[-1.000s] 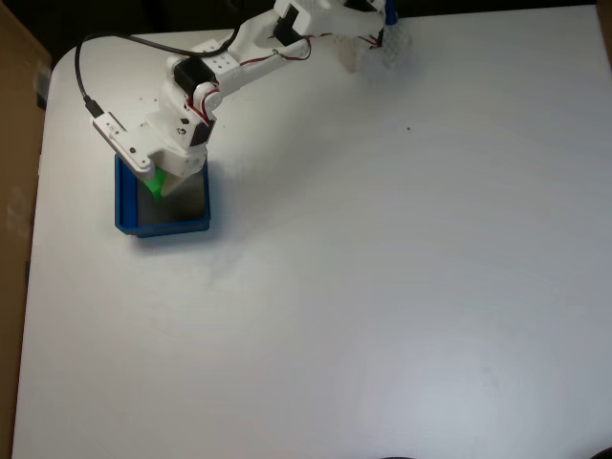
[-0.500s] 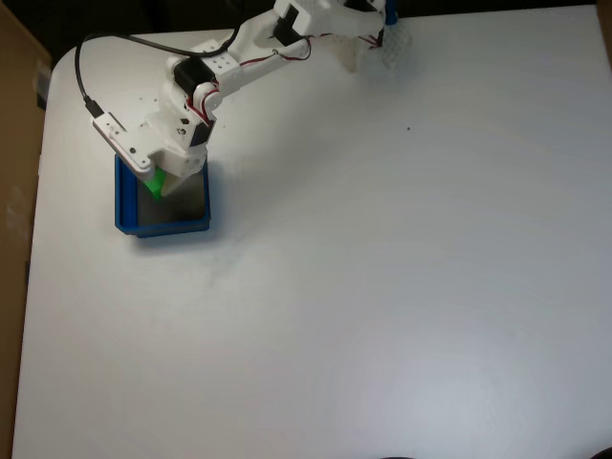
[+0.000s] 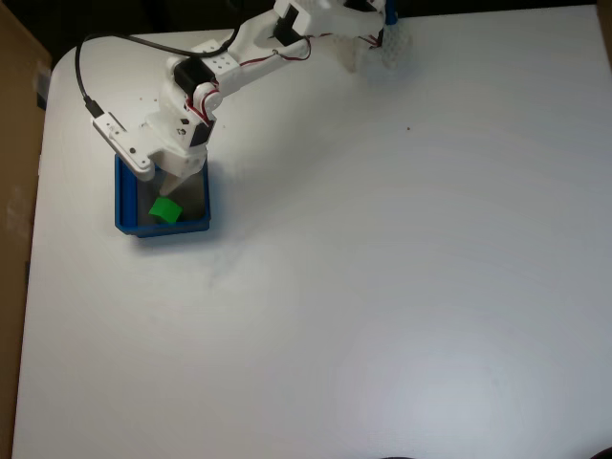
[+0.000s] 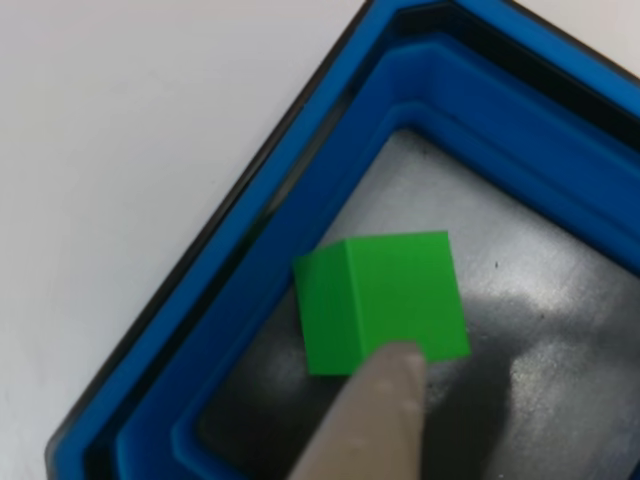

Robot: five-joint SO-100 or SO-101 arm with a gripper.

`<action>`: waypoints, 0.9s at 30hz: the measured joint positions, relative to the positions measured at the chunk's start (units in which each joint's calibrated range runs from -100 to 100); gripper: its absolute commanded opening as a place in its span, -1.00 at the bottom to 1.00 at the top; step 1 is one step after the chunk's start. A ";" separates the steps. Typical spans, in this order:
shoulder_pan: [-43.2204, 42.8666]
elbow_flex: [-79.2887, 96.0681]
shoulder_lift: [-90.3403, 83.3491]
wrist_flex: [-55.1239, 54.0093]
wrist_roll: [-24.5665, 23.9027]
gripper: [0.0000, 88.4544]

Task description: Pick up green cube and drop it in the blue box

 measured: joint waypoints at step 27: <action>0.00 19.70 -28.21 0.00 0.10 -0.44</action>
